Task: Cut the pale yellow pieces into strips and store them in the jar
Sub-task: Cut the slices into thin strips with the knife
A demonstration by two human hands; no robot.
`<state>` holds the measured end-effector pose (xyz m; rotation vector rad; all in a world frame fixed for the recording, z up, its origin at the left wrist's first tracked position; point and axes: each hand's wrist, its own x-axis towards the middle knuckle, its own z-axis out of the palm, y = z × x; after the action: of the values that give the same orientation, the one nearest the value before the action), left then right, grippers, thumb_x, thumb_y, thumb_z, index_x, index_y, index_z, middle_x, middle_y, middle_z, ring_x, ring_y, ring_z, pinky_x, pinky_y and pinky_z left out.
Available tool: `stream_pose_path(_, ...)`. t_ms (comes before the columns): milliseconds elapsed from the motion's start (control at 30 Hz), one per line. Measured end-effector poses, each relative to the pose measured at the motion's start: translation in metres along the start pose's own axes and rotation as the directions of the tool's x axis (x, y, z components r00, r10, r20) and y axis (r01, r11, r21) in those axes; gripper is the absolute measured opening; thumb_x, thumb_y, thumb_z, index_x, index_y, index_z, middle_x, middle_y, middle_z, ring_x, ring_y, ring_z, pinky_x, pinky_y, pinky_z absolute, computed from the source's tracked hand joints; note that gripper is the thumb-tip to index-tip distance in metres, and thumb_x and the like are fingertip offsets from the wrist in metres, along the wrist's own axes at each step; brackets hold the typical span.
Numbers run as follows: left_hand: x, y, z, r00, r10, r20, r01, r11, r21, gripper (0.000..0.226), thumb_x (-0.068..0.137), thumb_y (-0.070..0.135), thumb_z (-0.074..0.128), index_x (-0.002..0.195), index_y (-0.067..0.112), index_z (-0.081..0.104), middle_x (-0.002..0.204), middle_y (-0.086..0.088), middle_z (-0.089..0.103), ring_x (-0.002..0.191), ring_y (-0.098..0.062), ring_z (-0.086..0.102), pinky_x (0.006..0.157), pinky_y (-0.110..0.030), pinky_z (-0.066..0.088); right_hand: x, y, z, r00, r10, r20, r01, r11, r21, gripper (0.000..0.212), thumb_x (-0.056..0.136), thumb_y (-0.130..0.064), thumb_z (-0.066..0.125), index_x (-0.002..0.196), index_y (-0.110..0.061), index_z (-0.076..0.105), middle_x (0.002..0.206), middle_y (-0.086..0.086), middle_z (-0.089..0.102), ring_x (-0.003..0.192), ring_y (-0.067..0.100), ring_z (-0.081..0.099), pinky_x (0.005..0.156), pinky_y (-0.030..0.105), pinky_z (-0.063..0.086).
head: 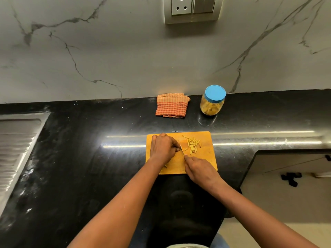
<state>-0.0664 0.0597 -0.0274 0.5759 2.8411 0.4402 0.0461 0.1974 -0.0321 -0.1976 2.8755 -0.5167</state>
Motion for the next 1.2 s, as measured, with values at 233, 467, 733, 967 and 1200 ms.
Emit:
stream_pose_path(233,0.0,0.0,0.0,1.0,-0.008,-0.011,0.008,1.0,-0.012,0.013,0.084,0.037,0.073,0.096,0.034,0.077,0.097,0.014,0.072,0.105,-0.008,0.05,0.093,-0.032,0.033,0.005,-0.002,-0.003,1.0,0.018,0.006,-0.017,0.997,-0.069,0.047,0.103,-0.027,0.036,0.147,-0.01,0.033,0.119,0.009,0.061,0.097,0.026,0.062,0.082,0.035,0.052)
stream_pose_path(467,0.002,-0.001,0.001,0.998,-0.06,-0.001,0.06,0.996,-0.067,0.012,0.079,0.038,0.078,0.09,0.034,0.077,0.092,0.012,0.071,0.101,-0.008,0.055,0.095,-0.035,0.039,-0.017,0.0,0.002,0.999,0.052,0.0,-0.052,0.997,-0.062,0.05,0.105,-0.029,0.031,0.152,-0.012,0.025,0.122,0.006,0.059,0.101,0.022,0.06,0.086,0.032,0.05)
stream_pose_path(733,0.001,0.002,0.002,0.997,-0.077,-0.023,0.075,0.994,-0.085,0.014,0.078,0.039,0.078,0.09,0.032,0.078,0.091,0.012,0.072,0.1,-0.009,0.056,0.092,-0.036,0.039,-0.014,-0.007,0.005,0.997,0.029,-0.074,-0.025,0.998,0.05,0.048,0.103,-0.031,0.038,0.147,-0.011,0.038,0.118,0.006,0.064,0.096,0.022,0.063,0.082,0.032,0.053)
stream_pose_path(967,-0.001,0.001,0.003,0.997,-0.075,-0.024,0.071,0.988,-0.136,0.016,0.076,0.035,0.081,0.089,0.026,0.079,0.089,0.01,0.073,0.096,-0.012,0.057,0.09,-0.037,0.048,-0.015,-0.007,-0.001,0.998,0.009,-0.062,-0.005,0.998,0.058,0.047,0.103,-0.031,0.038,0.146,-0.012,0.039,0.117,0.006,0.064,0.096,0.022,0.063,0.082,0.032,0.053)
stream_pose_path(1200,-0.001,0.003,0.001,0.998,-0.062,-0.011,0.06,0.992,-0.108,0.014,0.078,0.034,0.079,0.09,0.027,0.078,0.093,0.01,0.072,0.1,-0.013,0.055,0.091,-0.036,0.046,-0.009,-0.009,-0.002,1.0,0.004,-0.017,-0.005,0.999,-0.045,0.047,0.104,-0.028,0.035,0.148,-0.011,0.033,0.115,0.008,0.062,0.093,0.023,0.062,0.08,0.034,0.053)
